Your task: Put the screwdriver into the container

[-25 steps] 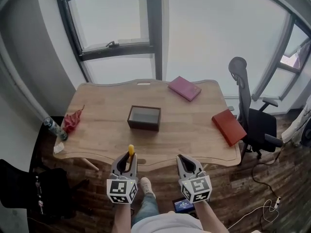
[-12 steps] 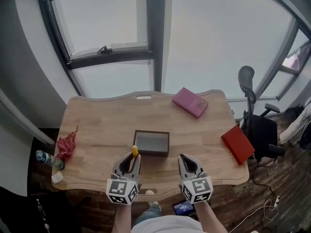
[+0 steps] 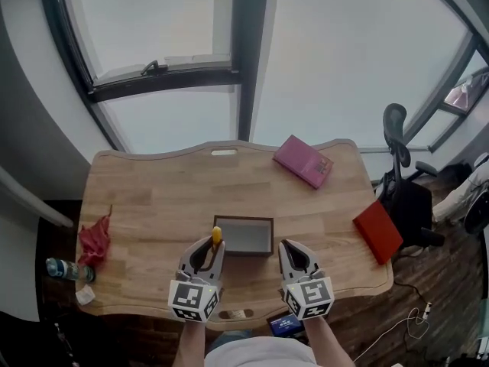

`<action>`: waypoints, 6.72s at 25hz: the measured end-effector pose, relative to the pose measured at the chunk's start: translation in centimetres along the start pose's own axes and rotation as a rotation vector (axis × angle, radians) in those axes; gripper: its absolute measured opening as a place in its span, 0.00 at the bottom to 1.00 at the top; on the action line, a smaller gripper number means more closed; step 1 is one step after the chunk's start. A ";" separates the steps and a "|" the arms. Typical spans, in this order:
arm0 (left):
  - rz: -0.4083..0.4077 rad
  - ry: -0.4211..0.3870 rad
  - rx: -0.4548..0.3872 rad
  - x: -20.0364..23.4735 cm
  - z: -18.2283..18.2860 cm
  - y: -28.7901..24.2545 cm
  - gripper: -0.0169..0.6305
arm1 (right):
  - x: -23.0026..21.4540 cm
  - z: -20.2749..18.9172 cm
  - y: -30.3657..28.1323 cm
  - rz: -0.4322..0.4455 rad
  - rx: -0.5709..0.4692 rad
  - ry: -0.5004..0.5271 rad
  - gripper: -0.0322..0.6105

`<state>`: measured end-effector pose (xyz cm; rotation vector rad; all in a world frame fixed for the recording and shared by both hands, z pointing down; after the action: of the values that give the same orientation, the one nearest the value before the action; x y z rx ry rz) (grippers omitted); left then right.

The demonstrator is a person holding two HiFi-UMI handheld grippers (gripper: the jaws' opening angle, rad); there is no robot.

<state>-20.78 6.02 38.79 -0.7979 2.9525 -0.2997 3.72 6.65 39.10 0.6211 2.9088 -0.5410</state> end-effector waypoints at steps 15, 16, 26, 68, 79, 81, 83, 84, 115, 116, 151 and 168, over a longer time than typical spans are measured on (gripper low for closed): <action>-0.012 0.040 0.018 0.3 -1.3 -2.1 0.15 | 0.1 0.3 -1.6 0.036 -0.006 -0.003 0.10; -0.010 0.041 0.018 0.3 -1.2 -2.3 0.15 | -0.1 0.2 -1.7 0.041 -0.005 -0.018 0.10; 0.052 0.043 0.071 0.5 -1.5 -4.0 0.15 | -2.5 -0.3 -4.1 0.107 -0.021 -0.170 0.10; 0.035 -0.129 0.276 -0.7 -4.6 -7.2 0.15 | -5.2 -2.4 -7.9 0.158 0.089 -0.122 0.10; -0.038 -0.252 0.383 -1.2 -5.7 -9.3 0.15 | -6.1 -2.9 -9.9 0.174 0.119 -0.142 0.10; -0.051 -0.270 0.401 -1.3 -6.0 -9.7 0.15 | -6.2 -3.1 -10.2 0.178 0.129 -0.143 0.10; -0.061 -0.278 0.416 -1.2 -6.3 -10.0 0.15 | -6.2 -3.3 -10.6 0.181 0.137 -0.145 0.10; -0.065 -0.277 0.423 -1.2 -6.4 -10.2 0.15 | -6.3 -3.4 -10.8 0.181 0.140 -0.146 0.10; -0.244 -0.271 0.606 -0.7 -9.1 -12.9 0.15 | -7.6 -5.0 -12.3 0.176 0.203 -0.155 0.10; -0.250 -0.268 0.613 -0.7 -9.2 -13.0 0.15 | -7.7 -5.0 -12.3 0.174 0.204 -0.155 0.10; -0.478 -0.364 0.849 -2.9 -11.1 -17.8 0.15 | -11.4 -5.9 -13.3 0.143 0.217 -0.198 0.10; -0.532 -0.376 0.945 -3.4 -12.2 -19.9 0.15 | -13.4 -6.4 -13.8 0.130 0.231 -0.227 0.10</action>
<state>-9.48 -7.02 54.87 -1.2302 1.8439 -1.2623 9.94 -7.79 51.97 0.7179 2.5942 -0.8761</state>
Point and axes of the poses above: the fingertips, and each gripper's own axes: y backward along the fingers, x to its left, z out of its top, the point moved 10 cm from there along y, backward along the fingers, and after that the axes turned 9 degrees about -y, right-handed, at the moved point
